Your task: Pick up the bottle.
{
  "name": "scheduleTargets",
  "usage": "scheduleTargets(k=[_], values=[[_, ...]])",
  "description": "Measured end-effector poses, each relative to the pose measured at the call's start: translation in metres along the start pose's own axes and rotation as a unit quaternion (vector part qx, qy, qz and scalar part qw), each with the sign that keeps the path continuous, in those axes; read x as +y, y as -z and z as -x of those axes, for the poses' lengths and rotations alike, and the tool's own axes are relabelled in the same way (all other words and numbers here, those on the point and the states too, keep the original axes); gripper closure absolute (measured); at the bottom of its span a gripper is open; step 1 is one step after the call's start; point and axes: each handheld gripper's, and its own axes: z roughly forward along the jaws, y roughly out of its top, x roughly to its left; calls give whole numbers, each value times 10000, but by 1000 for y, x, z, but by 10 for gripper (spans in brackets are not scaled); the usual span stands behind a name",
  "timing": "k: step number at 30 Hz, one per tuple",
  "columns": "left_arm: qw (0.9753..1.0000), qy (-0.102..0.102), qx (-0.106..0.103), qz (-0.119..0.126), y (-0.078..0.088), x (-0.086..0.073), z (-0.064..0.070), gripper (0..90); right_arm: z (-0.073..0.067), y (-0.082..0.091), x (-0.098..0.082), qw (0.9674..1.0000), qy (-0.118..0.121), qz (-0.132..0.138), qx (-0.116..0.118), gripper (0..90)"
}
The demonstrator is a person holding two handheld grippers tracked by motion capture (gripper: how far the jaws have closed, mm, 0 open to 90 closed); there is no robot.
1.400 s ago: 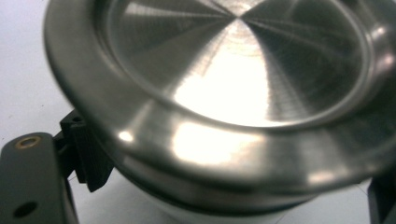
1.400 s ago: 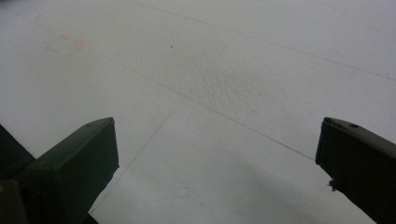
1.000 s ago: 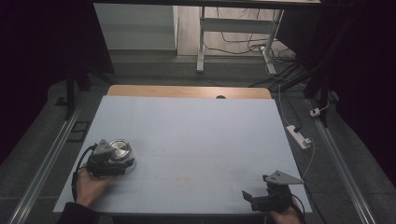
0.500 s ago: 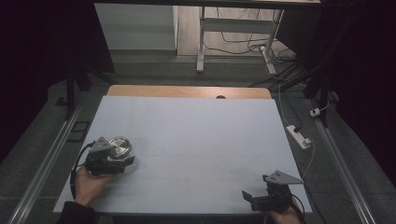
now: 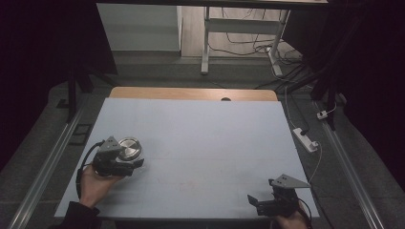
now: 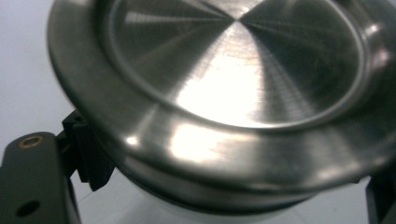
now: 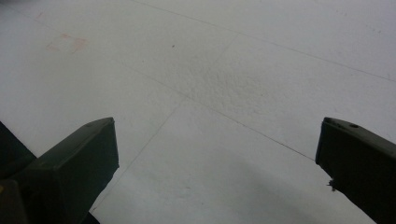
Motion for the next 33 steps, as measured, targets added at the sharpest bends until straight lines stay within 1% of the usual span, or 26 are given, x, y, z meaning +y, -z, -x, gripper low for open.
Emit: scheduleTargets(k=[6, 14, 19, 23, 29, 33], values=[[9998, -126, -175, 58, -4, 14, 7, 149, 0, 0, 0, 10000, -8, -3, -4, 0], [9988, -346, -337, 46, -14, 31, 17, 150, 1, 0, 0, 10000, -11, 2, -1, 0], [9978, -494, -451, 32, -20, 40, 25, 150, 1, 0, 0, 10000, -17, -1, -2, 0], [9967, -572, -571, 41, -26, 48, 30, 149, 1, 0, 0, 10000, -11, 0, -1, 0], [9953, -719, -653, 23, -33, 59, 37, 150, 1, 0, 0, 10000, -15, 2, 3, 0], [9944, -775, -713, 11, -38, 66, 41, 149, 1, 0, 0, 10000, -8, 3, 6, 0]])
